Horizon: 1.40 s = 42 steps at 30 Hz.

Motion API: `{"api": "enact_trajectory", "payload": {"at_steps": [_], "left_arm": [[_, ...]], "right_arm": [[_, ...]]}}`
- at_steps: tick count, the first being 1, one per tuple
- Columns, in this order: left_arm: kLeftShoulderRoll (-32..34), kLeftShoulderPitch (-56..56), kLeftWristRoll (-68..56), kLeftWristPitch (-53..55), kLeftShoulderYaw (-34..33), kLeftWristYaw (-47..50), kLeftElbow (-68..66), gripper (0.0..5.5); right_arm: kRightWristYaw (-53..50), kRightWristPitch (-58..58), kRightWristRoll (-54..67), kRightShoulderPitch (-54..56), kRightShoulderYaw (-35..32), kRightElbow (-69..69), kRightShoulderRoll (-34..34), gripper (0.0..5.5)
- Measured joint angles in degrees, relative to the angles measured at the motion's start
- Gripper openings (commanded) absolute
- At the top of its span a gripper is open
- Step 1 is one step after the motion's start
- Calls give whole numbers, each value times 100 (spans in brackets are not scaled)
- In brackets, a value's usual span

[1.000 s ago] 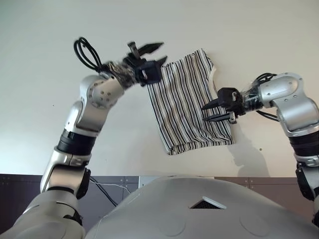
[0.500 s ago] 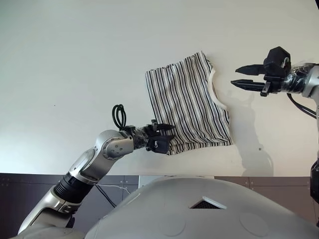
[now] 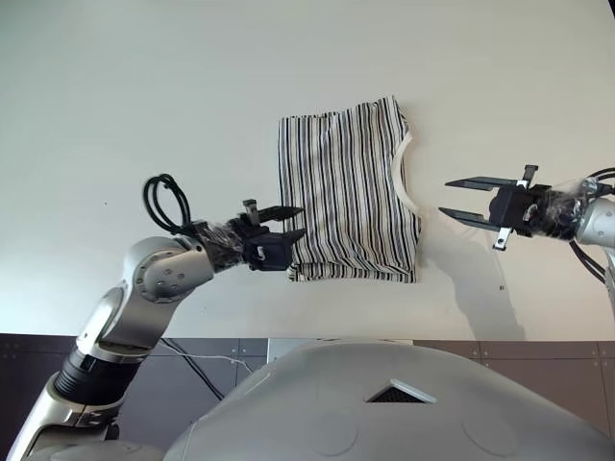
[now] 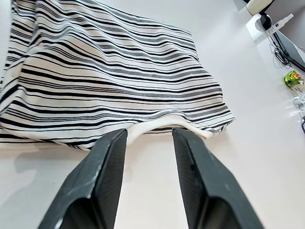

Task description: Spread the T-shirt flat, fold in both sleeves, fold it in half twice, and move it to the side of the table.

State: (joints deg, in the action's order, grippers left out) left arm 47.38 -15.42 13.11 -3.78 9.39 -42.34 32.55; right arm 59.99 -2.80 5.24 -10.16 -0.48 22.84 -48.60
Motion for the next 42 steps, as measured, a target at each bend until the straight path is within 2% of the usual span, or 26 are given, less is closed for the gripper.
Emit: {"api": "enact_trajectory", "payload": {"at_steps": [2, 4, 8, 13, 14, 19, 24, 32, 38, 42], "left_arm": [[131, -134, -305, 44, -541, -74, 354, 165], [283, -615, -456, -135, -817, -208, 523, 165], [488, -1859, -242, -933, -886, -331, 239, 165], [495, -2436, 402, -1710, -898, -81, -370, 165], [494, -2481, 538, -1834, -842, -18, -511, 184], [250, -2183, 959, -2348, -397, 449, -968, 242], [72, -1606, 1479, -2797, -20, 1005, -1397, 242], [-162, -881, 1893, -2880, 420, 1517, -1891, 242], [-60, -796, 1910, -3001, 522, 1574, -2058, 120], [72, -814, 1864, -3041, 569, 1523, -2065, 68]], "right_arm": [[108, -364, 65, -604, -139, 294, -150, 174], [217, -609, 57, -1174, -197, 465, -228, 174], [104, -910, -161, -1589, -201, 492, -240, 174], [-109, -1051, -329, -1718, -198, 392, -239, 174], [-142, -1088, -386, -1713, -189, 339, -239, 177], [-200, -1215, -501, -1495, -68, 154, -240, 177], [-213, -1254, -517, -1331, 99, 129, -239, 177], [-288, -1250, -583, -1016, 367, 104, -214, 177], [-421, -1284, -724, -989, 448, 53, -211, 177], [-429, -1406, -752, -1047, 537, 68, -212, 177]]}}
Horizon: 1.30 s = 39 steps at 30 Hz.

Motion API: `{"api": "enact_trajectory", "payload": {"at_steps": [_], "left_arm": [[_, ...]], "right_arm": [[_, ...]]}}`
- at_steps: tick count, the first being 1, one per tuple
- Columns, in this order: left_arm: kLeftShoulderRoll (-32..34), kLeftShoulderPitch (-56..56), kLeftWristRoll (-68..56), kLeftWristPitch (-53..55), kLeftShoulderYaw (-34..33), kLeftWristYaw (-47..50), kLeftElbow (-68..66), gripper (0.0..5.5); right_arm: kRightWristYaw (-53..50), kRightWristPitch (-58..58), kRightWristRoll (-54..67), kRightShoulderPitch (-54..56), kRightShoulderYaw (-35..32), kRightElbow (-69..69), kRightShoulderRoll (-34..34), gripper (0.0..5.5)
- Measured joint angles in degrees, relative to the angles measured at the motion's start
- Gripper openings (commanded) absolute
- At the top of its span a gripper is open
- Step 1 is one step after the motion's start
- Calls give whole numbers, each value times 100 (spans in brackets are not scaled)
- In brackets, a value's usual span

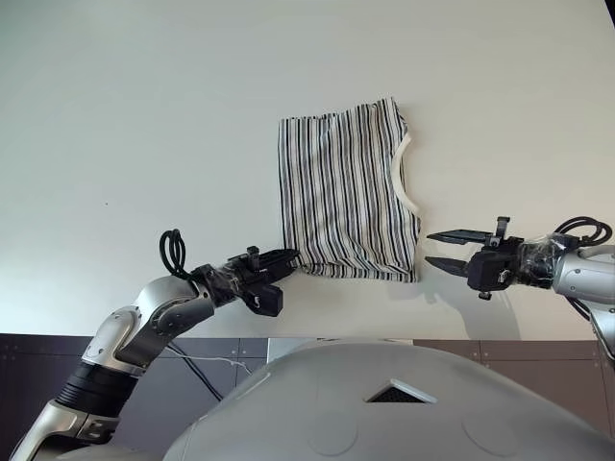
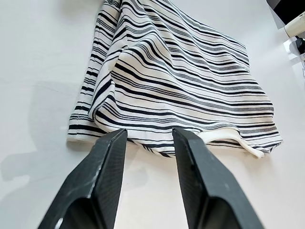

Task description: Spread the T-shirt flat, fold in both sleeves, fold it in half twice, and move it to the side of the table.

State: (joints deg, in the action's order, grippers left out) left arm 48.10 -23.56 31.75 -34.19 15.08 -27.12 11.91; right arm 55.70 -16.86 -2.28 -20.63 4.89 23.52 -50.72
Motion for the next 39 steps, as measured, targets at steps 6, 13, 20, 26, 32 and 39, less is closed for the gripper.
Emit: {"api": "enact_trajectory", "payload": {"at_steps": [6, 13, 20, 26, 32, 39], "left_arm": [[93, 11, -117, 7, -1, -89, 42, 30], [136, 104, -222, 27, 36, -302, 39, 28], [154, 123, -244, 32, 39, -390, 47, 28], [156, 172, -290, 28, 51, -493, 33, 28], [163, 175, -340, 9, 50, -519, 35, 28], [191, 124, -518, -251, 40, -493, 40, 26]], "right_arm": [[-213, -992, -896, -237, 479, -335, -8, 177], [-1086, -2004, -1785, -5, 772, -1013, 80, 177], [-1625, -2062, -2008, 136, 898, -1256, 271, 177], [-1684, -2081, -1999, 194, 1115, -1293, 298, 93], [-1630, -1986, -1932, 195, 1214, -1301, 295, 14], [-1530, -1787, -1545, 338, 1145, -1364, 286, 12]]}}
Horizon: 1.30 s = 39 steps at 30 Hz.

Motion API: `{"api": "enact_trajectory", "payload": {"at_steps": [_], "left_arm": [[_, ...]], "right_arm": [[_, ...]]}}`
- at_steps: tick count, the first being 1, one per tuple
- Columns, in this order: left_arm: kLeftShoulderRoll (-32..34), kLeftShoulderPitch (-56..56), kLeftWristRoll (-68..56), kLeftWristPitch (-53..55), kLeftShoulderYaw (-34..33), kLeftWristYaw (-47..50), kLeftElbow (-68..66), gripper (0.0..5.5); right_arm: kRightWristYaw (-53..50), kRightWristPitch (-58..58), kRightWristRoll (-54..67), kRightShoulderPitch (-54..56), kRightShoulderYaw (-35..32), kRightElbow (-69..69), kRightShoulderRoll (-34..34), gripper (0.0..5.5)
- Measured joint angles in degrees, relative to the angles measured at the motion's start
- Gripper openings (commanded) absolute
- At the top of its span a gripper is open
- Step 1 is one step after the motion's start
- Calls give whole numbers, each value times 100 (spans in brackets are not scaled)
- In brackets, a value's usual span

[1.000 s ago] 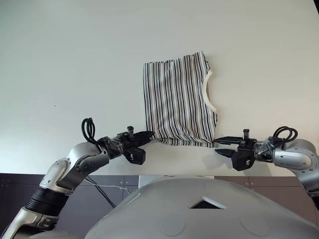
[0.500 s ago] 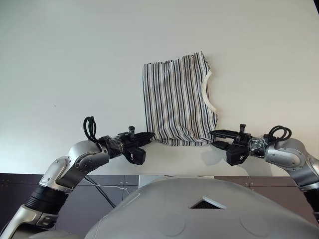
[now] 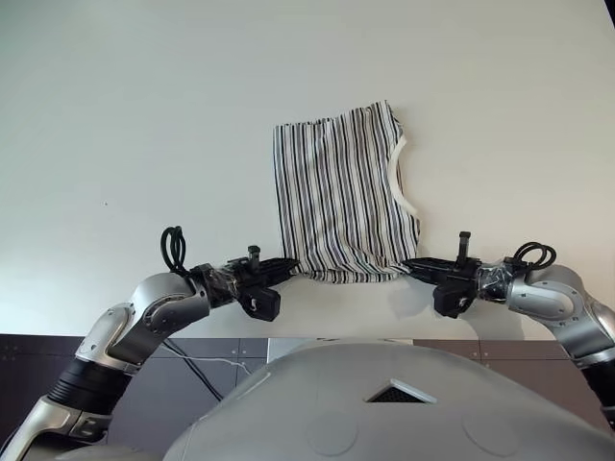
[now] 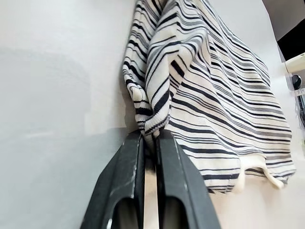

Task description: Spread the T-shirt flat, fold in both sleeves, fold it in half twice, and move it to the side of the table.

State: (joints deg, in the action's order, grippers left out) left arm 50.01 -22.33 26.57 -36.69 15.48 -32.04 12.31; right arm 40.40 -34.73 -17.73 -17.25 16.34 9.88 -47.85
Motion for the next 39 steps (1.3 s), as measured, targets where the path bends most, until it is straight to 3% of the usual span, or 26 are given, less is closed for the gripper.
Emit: {"api": "enact_trajectory", "payload": {"at_steps": [6, 12, 17, 21, 24, 26, 33, 39], "left_arm": [[196, -137, -858, -345, -404, -12, 344, 25], [37, -1088, -2117, 478, -849, -18, 1874, 25], [27, -1574, -2883, 887, -1348, -141, 2300, 25], [-192, -1072, -3068, 1251, -1265, -247, 1902, 25], [-572, -257, -3064, 1901, -967, -279, 1142, 25], [-756, 178, -3061, 2203, -835, -334, 748, 25], [-1305, 1299, -3029, 3441, -583, -417, -225, 25], [-1702, 2018, -2735, 4158, -241, -440, -998, 25]], "right_arm": [[453, 683, 1696, -167, -577, 940, -463, 11], [858, 2534, 3941, -644, -1983, 2758, -1164, 11], [1337, 3536, 4788, -578, -2855, 2983, -1419, 10], [1312, 4114, 4456, 1124, -1989, 2314, -1224, 10], [1279, 4253, 3538, 2694, -708, 811, -120, 10], [1267, 4165, 3093, 3375, -216, -294, 502, 10], [1320, 3166, 1828, 4886, 664, -3827, 1878, 10], [1345, 2669, 1382, 5335, 758, -5240, 2468, 10]]}}
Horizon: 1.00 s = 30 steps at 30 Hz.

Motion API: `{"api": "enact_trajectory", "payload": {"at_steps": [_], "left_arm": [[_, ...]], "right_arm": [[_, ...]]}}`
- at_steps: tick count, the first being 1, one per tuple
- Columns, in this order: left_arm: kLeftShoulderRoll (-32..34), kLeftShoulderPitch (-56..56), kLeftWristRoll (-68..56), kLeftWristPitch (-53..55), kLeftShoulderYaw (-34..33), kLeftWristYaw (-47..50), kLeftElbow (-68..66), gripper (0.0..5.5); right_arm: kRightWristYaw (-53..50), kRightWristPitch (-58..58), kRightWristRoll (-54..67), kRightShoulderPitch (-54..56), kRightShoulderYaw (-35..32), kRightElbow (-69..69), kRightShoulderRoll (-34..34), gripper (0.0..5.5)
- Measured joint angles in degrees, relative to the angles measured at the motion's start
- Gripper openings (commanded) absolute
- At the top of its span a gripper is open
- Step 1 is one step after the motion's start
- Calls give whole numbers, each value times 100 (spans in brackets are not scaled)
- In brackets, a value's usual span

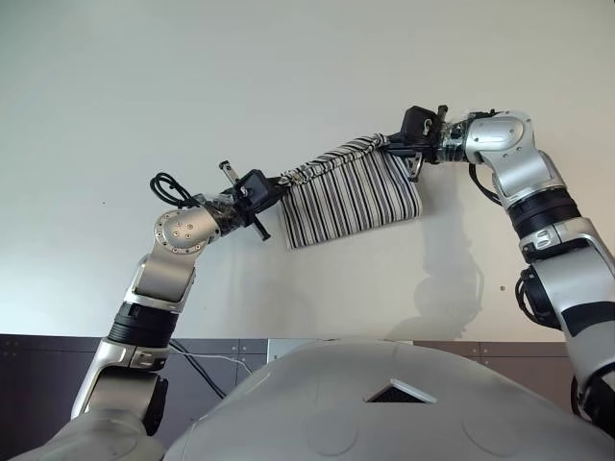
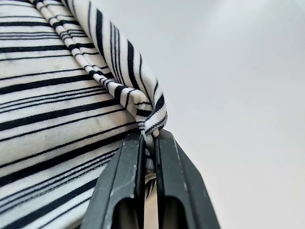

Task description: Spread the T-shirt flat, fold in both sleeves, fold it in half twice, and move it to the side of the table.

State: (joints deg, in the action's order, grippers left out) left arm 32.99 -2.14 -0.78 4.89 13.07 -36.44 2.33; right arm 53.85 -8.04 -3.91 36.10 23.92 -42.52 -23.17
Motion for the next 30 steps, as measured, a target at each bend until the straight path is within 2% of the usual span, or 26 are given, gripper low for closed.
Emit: {"api": "enact_trajectory", "payload": {"at_steps": [5, 6, 10, 20, 24, 30], "left_arm": [[-373, 133, -131, 278, -143, 191, -270, 25], [-473, 134, -241, 343, -229, 205, -315, 62], [-666, 132, -348, 378, -405, 323, -386, 124], [-681, 191, -61, 271, -426, 578, -424, 275], [-799, 350, 2, 219, -540, 848, -523, 296], [-1249, 791, -519, 775, -1386, 1497, -781, 296]], "right_arm": [[-40, -75, -45, 21, -105, -177, 77, 113], [-34, -72, -37, -12, -147, -159, 88, 130], [-34, -26, 1, -166, -310, -37, 178, 202], [-142, 87, -23, -417, -493, 312, 259, 373], [-572, 56, -59, -410, -606, 219, 315, 379], [-1099, 48, -44, -298, -964, 24, 366, 379]]}}
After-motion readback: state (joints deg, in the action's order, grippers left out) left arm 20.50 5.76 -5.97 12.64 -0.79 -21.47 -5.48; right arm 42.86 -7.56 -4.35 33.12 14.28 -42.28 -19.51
